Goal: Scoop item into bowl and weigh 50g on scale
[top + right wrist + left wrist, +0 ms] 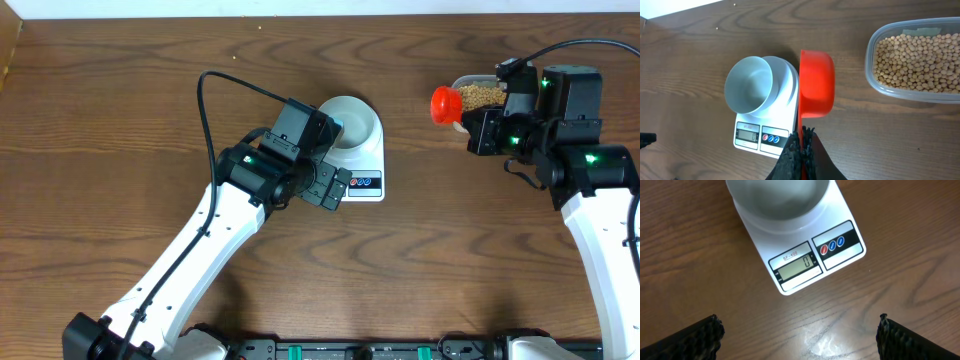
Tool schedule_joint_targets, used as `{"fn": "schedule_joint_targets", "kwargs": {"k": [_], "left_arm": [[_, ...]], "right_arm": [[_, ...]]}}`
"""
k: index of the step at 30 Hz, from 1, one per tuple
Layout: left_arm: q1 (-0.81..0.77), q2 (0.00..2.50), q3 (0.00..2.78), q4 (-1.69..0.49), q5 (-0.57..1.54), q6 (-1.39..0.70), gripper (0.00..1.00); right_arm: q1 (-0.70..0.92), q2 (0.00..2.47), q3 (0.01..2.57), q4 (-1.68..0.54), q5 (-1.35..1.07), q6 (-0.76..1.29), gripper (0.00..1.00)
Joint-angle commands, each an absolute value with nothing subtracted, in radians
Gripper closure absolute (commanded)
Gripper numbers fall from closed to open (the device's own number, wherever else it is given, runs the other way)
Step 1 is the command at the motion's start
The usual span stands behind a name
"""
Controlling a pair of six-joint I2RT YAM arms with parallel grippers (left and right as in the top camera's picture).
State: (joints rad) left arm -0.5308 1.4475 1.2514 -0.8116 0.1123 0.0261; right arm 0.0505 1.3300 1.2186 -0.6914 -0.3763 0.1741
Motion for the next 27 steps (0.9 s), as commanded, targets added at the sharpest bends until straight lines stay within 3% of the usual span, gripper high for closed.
{"fn": "schedule_joint_targets", "kwargs": {"k": [1,16,27], "left_arm": [[-0.527,1.451,1.246,-0.805,0.096,0.022,0.00],[-0.508,1.451,1.246,-0.807,0.097,0.052,0.00],[-0.439,1.451,1.246,-0.807,0.244,0.105,0.00]], "right_arm": [[0.046,1.317,1.236,-0.692,-0.372,0.159,0.99],[0.046,1.317,1.236,-0.693,-0.372,0.159,0.99],[0.046,1.317,1.236,-0.693,-0.372,0.159,0.99]]}}
